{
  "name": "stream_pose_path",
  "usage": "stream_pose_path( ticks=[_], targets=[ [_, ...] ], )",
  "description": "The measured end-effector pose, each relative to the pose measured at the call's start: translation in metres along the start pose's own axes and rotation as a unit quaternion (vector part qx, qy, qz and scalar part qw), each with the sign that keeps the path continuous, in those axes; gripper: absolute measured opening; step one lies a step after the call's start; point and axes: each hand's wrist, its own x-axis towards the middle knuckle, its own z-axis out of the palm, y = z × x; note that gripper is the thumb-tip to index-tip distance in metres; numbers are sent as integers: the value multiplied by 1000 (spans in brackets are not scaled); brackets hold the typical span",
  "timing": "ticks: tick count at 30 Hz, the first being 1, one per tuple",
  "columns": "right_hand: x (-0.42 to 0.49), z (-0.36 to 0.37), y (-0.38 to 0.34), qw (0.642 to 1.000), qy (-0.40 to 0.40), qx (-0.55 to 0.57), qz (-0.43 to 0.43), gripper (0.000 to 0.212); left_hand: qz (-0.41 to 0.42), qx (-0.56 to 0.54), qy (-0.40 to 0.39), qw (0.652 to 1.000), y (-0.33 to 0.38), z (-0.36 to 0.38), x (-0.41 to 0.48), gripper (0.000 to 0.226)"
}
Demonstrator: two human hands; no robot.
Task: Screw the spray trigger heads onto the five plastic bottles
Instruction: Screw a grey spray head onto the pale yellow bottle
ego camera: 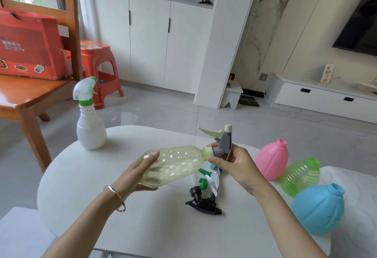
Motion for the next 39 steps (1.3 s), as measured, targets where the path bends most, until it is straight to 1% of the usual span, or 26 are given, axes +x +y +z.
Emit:
stream_pose_path(
  ticks=[2, 4, 5, 7, 8, 9, 11, 12, 13, 15, 16, 18, 20, 21, 22, 23, 25, 27, 28, 29, 31, 33, 35, 36, 38, 39],
  targets=[
    [0, -2, 0, 1000, 15, 7, 4, 26, 42, 11, 1, 999, 0, 3, 0, 83],
    [0, -1, 0, 999, 27, 16, 6, 30, 73, 0, -21, 997, 1, 4, 2, 90],
    [0, 0, 1, 999, 31, 24, 8, 32, 69, -29, -39, 996, 1, 5, 2, 89],
    [1, 3, 3, 998, 43, 39, 14, 35, 35, -66, -50, 996, 6, 8, 1, 74],
    [1, 4, 5, 998, 48, 40, 19, 37, 18, -45, -38, 998, 9, 10, 1, 67],
    [2, 4, 7, 998, 50, 37, 24, 38, 14, 2, -18, 1000, 11, 10, 1, 64],
    [3, 2, 9, 998, 51, 32, 35, 39, 58, 62, 12, 996, 11, 7, 2, 64],
    [4, 1, 10, 997, 53, 33, 39, 40, 77, 49, 10, 996, 11, 3, 2, 66],
    [5, 0, 10, 997, 55, 36, 42, 41, 82, 23, -9, 996, 11, 0, 1, 70],
    [6, 0, 10, 997, 56, 45, 40, 42, 68, -24, -59, 996, 13, -4, 1, 84],
    [7, 1, 10, 996, 55, 50, 39, 40, 54, -42, -61, 996, 14, -3, 1, 85],
    [6, 5, 12, 997, 52, 57, 33, 33, 6, -63, -29, 998, 14, 0, 1, 75],
    [5, 8, 13, 996, 53, 60, 30, 29, -33, -8, -3, 999, 13, 3, 0, 63],
    [5, 9, 13, 996, 56, 62, 32, 30, -33, 37, 3, 999, 12, 4, -1, 57],
    [5, 8, 13, 995, 61, 67, 35, 31, -11, 72, 14, 997, 12, 4, -2, 51],
    [5, 7, 13, 994, 65, 76, 39, 32, 23, 81, 23, 996, 12, 3, -2, 48],
    [6, 5, 12, 991, 76, 95, 48, 34, 70, 45, 9, 997, 14, -2, -4, 52],
    [6, 4, 13, 989, 82, 109, 54, 35, 81, 0, -43, 996, 16, -6, -4, 62],
    [6, 5, 14, 988, 82, 114, 57, 36, 70, -26, -66, 995, 15, -7, -3, 65],
    [6, 7, 15, 988, 79, 117, 59, 36, 50, -46, -70, 995, 15, -6, -3, 61],
    [5, 10, 17, 988, 73, 117, 64, 37, 6, -39, -53, 998, 15, -2, -4, 49],
    [4, 11, 18, 989, 70, 114, 69, 37, 0, 20, -23, 1000, 14, 1, -2, 53],
    [4, 10, 17, 987, 76, 119, 76, 36, 55, 41, 15, 998, 13, 3, -1, 54],
    [5, 9, 17, 985, 80, 126, 80, 35, 82, 39, 19, 996, 11, 1, -1, 57],
    [6, 6, 16, 983, 83, 137, 87, 33, 104, 41, -17, 994, 9, -3, -2, 70],
    [5, 6, 16, 983, 80, 138, 89, 33, 94, 31, -42, 994, 7, -5, -1, 82]
  ],
)
